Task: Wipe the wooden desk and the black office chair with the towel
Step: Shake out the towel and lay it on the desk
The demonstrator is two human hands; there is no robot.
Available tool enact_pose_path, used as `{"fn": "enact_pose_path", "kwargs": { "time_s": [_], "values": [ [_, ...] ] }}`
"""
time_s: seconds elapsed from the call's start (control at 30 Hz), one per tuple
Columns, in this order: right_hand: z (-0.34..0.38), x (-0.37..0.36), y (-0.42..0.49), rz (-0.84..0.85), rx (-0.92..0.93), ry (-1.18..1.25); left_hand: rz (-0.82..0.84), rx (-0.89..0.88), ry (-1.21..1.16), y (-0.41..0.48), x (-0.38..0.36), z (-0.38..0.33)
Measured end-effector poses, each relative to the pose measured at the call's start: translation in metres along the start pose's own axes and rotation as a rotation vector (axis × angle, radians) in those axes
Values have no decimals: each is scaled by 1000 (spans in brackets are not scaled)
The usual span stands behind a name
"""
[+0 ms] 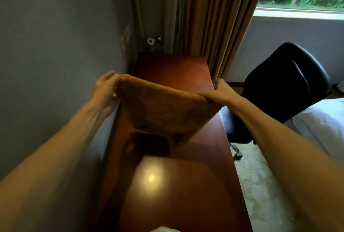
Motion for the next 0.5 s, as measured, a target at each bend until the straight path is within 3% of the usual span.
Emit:
{"fn": "enact_pose_path", "kwargs": {
  "time_s": [0.1,0.17,0.27,0.33,0.5],
  "values": [
    [2,0,-2,265,87,-124,96,4,172,0,13,2],
    [4,0,-6,380,143,-293,118,-93,394,1,26,3],
    [0,-3,1,220,319,-559,127,-317,958,3,36,-3],
    [-1,-5,5,53,398,-573,126,-460,1259,5,37,-6],
    [3,-4,8,-77,439,-656,-69,-708,1636,3,23,-18]
  ]
}}
Point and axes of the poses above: each hand's wrist, its own y-axis towards the middle knuckle, its own x-axis out of the back of the hand, z = x × y, the point moved 2 cm from there along y, towards the middle knuckle, and after that the axes turned 5 degrees about y, right-handed, at the moved point
